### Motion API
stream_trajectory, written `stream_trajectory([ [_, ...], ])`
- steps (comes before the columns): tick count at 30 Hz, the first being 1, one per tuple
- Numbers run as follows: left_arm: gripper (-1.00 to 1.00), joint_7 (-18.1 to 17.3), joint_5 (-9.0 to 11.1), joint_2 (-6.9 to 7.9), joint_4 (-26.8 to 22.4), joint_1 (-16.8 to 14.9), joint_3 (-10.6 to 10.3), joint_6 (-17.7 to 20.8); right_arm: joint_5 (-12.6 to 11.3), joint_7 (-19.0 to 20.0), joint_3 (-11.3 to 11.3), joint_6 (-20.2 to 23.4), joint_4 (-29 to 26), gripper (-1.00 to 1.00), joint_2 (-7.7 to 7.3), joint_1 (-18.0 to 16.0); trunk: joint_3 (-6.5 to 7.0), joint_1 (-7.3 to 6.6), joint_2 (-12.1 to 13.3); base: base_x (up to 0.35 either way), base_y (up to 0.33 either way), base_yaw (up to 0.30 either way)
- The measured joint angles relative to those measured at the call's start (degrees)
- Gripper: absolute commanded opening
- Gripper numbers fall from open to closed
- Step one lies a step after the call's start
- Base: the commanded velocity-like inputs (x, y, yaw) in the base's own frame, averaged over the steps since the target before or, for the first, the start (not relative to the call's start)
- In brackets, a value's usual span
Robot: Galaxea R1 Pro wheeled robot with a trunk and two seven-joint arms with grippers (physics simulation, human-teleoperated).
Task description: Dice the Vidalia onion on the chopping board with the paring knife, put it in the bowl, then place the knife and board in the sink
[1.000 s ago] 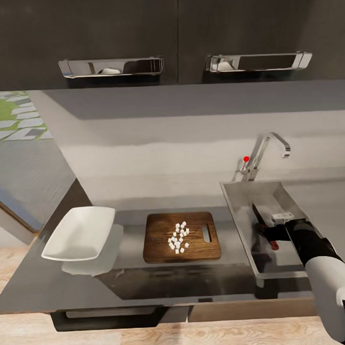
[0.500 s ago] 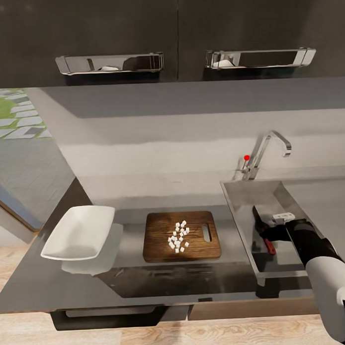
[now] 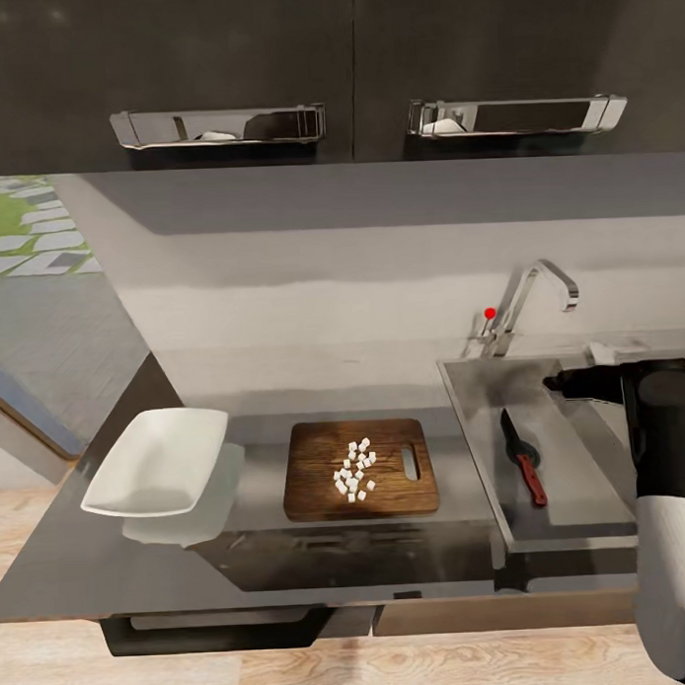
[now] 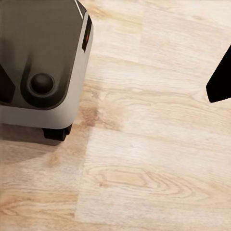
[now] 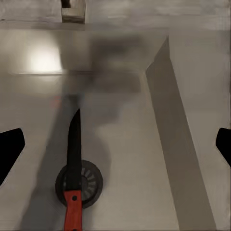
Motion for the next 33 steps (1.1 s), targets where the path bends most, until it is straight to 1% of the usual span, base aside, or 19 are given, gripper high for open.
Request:
stream_trajectory([
  [4,1.00,-0.02,-0.01,0.00,0.00,0.00,0.00,0.00,0.17,0.59,0.09,0.38,-1.76,1.00,-0.06,0.00,0.00,0.03,0.01,-0.201,0.064,0.000],
  [13,1.00,0.00,0.00,0.00,0.01,0.02,0.03,-0.02,0.08,0.69,0.18,0.34,-2.02,1.00,-0.03,0.02,0.00,0.02,0.01,-0.233,0.201,0.000],
  [33,1.00,-0.09,0.00,0.00,0.01,0.01,0.00,-0.02,-0.13,0.77,0.20,0.23,-1.91,1.00,0.32,0.01,0.00,0.00,0.01,-0.011,0.296,0.000],
])
